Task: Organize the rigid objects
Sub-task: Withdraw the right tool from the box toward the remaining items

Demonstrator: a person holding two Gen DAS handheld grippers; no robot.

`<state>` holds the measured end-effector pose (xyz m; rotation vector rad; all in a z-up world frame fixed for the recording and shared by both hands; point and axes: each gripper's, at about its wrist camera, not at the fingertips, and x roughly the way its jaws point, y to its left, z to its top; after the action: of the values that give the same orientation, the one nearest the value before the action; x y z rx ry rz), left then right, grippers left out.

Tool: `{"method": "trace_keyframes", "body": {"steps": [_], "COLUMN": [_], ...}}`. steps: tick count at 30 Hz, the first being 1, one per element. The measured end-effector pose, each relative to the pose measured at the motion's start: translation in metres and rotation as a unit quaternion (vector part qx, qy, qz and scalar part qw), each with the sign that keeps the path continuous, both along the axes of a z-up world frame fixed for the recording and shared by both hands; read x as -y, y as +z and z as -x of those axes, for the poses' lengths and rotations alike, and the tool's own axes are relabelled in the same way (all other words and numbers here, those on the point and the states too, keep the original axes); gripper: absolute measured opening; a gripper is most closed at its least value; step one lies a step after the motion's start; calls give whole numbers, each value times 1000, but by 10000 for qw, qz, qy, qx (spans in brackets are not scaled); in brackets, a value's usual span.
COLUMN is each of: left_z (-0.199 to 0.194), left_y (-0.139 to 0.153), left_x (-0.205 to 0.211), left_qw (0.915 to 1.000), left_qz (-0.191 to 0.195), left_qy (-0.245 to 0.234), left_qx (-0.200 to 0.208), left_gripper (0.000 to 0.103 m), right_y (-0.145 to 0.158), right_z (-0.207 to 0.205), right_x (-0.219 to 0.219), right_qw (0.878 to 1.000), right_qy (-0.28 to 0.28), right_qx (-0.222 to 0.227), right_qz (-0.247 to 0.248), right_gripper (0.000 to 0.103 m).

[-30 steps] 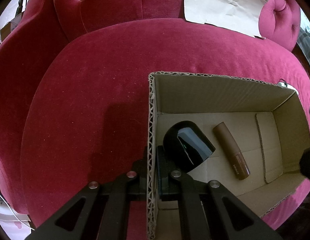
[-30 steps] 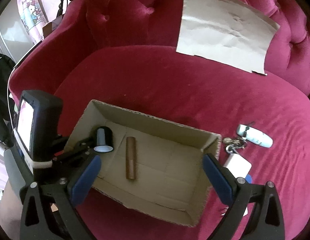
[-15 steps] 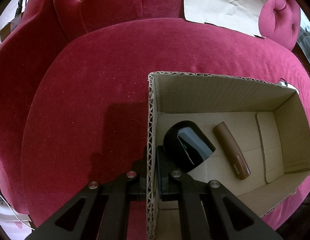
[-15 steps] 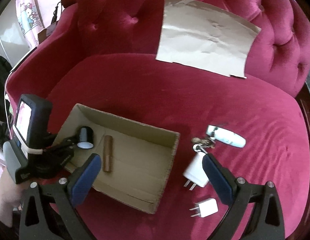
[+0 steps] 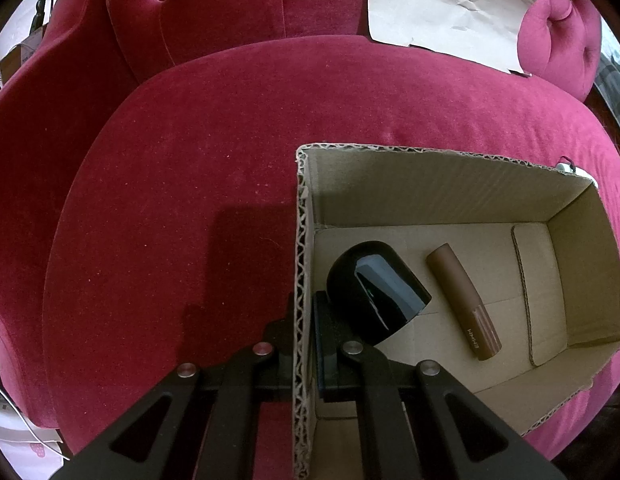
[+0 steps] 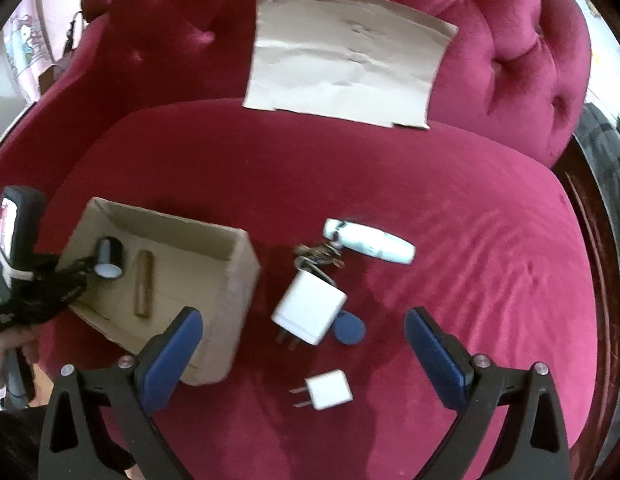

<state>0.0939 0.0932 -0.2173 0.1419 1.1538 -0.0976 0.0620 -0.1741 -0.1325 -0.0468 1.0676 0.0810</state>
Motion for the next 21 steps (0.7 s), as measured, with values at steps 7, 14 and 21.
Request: {"method": "trace_keyframes", "body": {"steps": [7, 14, 21], "left_z": [0, 0, 0], "left_y": [0, -1, -1], "left_x": [0, 0, -1], "left_qw": [10000, 10000, 10000], "left_qz": [2, 4, 5], "left_qy": [-1, 3, 6], "left_qx": [0, 2, 2], "left_gripper": [5, 5, 5], "right_y": [-12, -34, -57], "right_z": [8, 18, 24], "right_x": [20, 30, 29], "right_qw": [9998, 9989, 9978], "right_qy": [-128, -185, -73], "right_qx": [-161, -432, -650], "right_qz": [84, 69, 64], "right_gripper": [103, 103, 103]}}
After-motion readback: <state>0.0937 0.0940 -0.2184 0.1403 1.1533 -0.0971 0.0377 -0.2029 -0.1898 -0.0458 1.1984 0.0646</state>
